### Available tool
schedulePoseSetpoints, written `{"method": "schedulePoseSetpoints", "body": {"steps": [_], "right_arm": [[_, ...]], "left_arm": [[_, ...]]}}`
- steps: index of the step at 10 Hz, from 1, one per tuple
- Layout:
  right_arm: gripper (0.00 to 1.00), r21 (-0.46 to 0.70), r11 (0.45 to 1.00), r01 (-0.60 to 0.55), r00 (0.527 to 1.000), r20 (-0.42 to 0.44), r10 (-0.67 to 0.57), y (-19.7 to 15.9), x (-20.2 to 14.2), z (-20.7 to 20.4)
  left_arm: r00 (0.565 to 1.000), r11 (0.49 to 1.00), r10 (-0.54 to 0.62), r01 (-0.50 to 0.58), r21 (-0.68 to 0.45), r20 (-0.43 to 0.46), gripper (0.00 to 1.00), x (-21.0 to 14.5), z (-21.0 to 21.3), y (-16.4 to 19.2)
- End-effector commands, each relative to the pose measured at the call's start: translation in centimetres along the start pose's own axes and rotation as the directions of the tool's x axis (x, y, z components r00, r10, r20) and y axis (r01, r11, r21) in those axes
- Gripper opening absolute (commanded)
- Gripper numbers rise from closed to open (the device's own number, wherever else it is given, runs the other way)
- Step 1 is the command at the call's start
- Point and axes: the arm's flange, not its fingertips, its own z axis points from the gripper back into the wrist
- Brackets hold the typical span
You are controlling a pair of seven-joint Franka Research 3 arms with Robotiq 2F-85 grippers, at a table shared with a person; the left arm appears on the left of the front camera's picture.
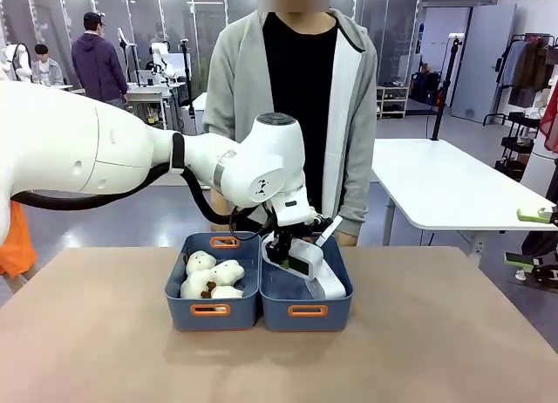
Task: Sort the digital clocks into the basket.
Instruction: Pick up the Digital clock from the table and place it into the empty Plastic storage basket.
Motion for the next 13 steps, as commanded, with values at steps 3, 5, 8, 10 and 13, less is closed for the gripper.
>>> {"method": "schedulePoseSetpoints", "body": {"steps": [3, 5, 8, 10, 13], "right_arm": [[0.9, 0.005, 1.0, 0.019, 1.0, 0.008, -0.019, 0.5, 0.1, -0.1], [0.9, 0.005, 1.0, 0.019, 1.0, 0.008, -0.019, 0.5, 0.1, -0.1], [0.9, 0.005, 1.0, 0.019, 1.0, 0.008, -0.019, 0.5, 0.1, -0.1], [0.9, 0.005, 1.0, 0.019, 1.0, 0.008, -0.019, 0.5, 0.1, -0.1], [0.9, 0.005, 1.0, 0.019, 1.0, 0.008, -0.019, 0.5, 0.1, -0.1]], "left_arm": [[1.0, 0.999, 0.025, -0.025, -0.028, -0.002, 0.71, 0.7, 1.3, 0.6], [1.0, 0.999, 0.022, -0.022, -0.029, 0.007, 0.91, 0.8, 1.5, 0.3], [0.999, 1.0, 0.02, -0.019, -0.022, 0.045, 1.0, 0.5, 3.7, -0.8], [1.0, 1.0, 0.005, -0.005, -0.008, 0.005, 1.0, 0.7, 1.6, 0.4], [1.0, 1.0, 0.005, -0.005, -0.008, 0.005, 1.0, 0.7, 1.6, 0.4]]}}
